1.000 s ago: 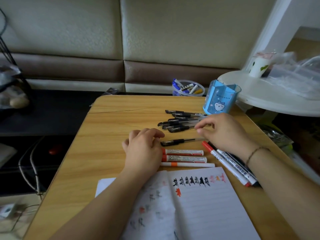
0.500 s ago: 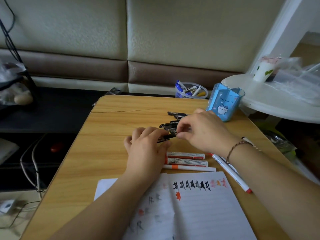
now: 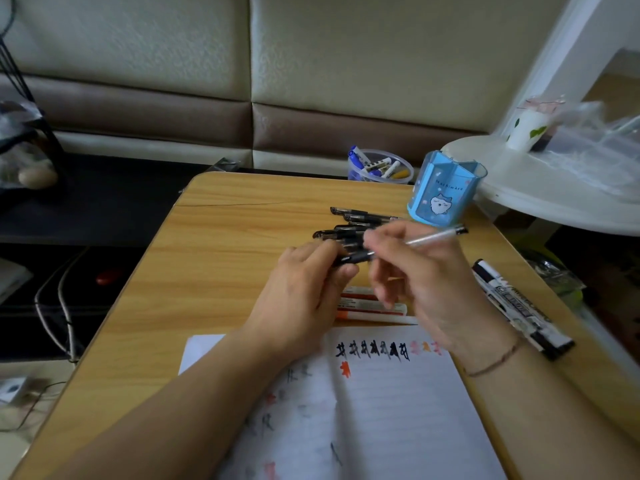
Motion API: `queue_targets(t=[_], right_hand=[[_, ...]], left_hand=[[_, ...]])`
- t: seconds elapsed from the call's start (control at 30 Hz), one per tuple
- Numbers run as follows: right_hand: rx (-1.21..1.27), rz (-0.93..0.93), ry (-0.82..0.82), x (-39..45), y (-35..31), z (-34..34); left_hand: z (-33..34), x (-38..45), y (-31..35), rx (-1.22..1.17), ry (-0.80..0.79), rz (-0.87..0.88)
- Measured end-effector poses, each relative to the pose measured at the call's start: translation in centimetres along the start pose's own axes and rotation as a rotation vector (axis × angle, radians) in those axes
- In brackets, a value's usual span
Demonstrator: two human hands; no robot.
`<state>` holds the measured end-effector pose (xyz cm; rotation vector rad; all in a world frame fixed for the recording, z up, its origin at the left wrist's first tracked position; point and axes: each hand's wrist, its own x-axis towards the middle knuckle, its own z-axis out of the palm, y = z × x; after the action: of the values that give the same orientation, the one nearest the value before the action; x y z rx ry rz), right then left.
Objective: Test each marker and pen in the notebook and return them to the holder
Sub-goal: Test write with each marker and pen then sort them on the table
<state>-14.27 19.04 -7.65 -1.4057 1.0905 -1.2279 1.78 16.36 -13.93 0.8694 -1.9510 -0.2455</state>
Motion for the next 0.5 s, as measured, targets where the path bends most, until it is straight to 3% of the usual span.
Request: queue_targets(t=[0.1,0.2,0.37,0.5], right_hand=[[-0.147,-0.025,0.008,-0.6,1.2,0.9],[-0.105,-0.034,-0.046,-1.1,1.3,0.5],[-0.100,-0.012,-0.175,-1.8,0.5,-1.0],[-0.148,-0.033,-0.071,-3.3,0.3,-2.0]], left_hand=[[0.1,-0.1,0.5,0.017,-0.072,0.079],[-0.7,0.0,0.7,-0.115,-0.162,0.144],[-0.8,-0.2,0.2,-0.081,-0.214,0.183],[-0.4,-0.4,0.7,-0.228,-0.256,0.093]])
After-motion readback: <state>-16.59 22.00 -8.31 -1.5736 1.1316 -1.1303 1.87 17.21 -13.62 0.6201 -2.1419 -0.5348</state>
